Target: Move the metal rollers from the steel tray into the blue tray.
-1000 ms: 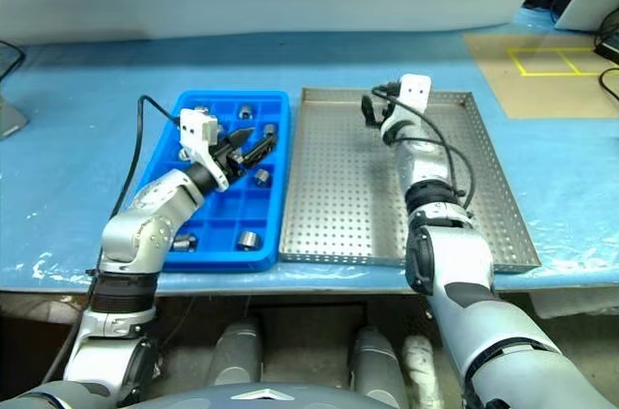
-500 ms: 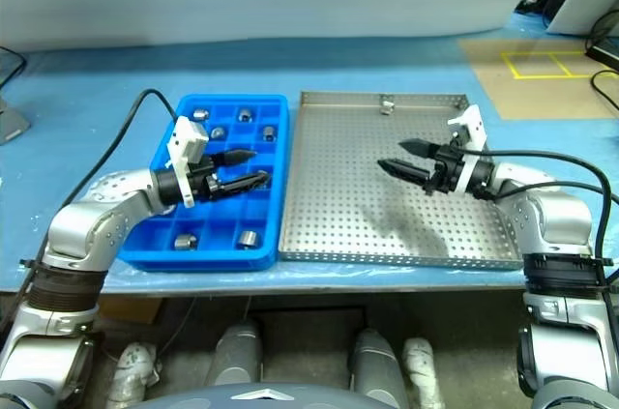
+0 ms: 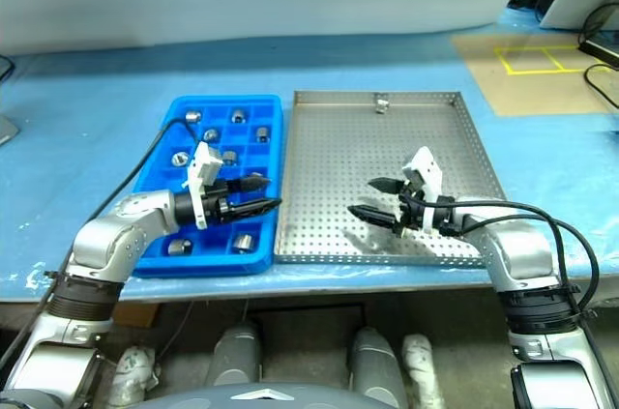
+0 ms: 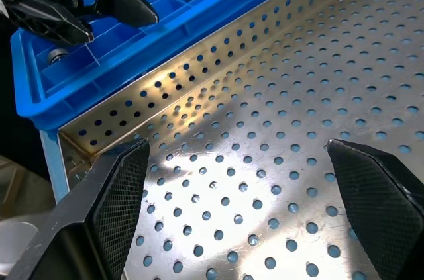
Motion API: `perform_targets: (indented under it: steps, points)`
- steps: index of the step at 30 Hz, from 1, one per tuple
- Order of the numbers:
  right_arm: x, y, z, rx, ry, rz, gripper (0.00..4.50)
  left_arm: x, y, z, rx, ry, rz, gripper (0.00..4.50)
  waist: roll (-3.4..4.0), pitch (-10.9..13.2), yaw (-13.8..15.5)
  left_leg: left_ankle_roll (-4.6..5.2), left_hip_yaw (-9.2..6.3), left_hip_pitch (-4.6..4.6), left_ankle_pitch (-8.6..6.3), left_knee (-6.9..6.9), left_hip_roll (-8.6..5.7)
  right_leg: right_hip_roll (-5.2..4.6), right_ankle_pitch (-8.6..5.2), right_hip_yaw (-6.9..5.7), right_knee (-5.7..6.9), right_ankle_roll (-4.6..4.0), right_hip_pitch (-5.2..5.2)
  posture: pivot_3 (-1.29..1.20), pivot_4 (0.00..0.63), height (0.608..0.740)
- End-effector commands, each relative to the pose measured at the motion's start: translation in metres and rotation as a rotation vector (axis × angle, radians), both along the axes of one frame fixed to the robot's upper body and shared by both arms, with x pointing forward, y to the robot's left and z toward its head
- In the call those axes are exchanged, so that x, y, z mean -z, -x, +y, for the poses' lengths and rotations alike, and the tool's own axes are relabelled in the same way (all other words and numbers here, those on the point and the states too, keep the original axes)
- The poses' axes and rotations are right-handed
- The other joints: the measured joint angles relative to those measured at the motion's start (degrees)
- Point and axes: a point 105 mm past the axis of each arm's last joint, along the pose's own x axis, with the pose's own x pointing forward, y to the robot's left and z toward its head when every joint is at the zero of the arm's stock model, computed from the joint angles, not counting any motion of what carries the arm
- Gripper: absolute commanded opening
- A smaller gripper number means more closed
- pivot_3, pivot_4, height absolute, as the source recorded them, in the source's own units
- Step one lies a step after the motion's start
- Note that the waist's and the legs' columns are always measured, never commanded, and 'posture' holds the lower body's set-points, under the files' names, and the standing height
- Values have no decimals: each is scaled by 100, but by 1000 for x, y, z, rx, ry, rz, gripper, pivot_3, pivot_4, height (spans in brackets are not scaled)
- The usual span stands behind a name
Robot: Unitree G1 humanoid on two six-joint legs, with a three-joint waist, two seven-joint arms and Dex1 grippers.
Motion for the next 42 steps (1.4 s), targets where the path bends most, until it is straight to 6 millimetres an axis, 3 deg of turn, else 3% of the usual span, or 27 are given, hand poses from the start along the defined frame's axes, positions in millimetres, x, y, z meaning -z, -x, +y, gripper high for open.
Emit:
perform_targets:
  steps: [1,15,42]
  points:
    - [-25,-9,1,16,-18,-102,4487,-22,-9,-3,-30,-5,-113,3664,0,0,-2,2,1,4,-1,0,0,0,0,3,3,0,0,-54,150,740]
    - [-31,-41,-8,162,-58,-157,4487,-30,-26,0,-108,3,-178,3664,0,0,-4,-5,3,-3,4,-1,-3,6,-1,11,3,1,-5,-46,150,740]
    - [-21,-32,0,118,-66,-118,4487,-33,-18,-4,-69,34,-165,3664,0,0,-3,-3,4,-2,3,-1,-3,5,-1,12,2,2,-5,-41,150,740]
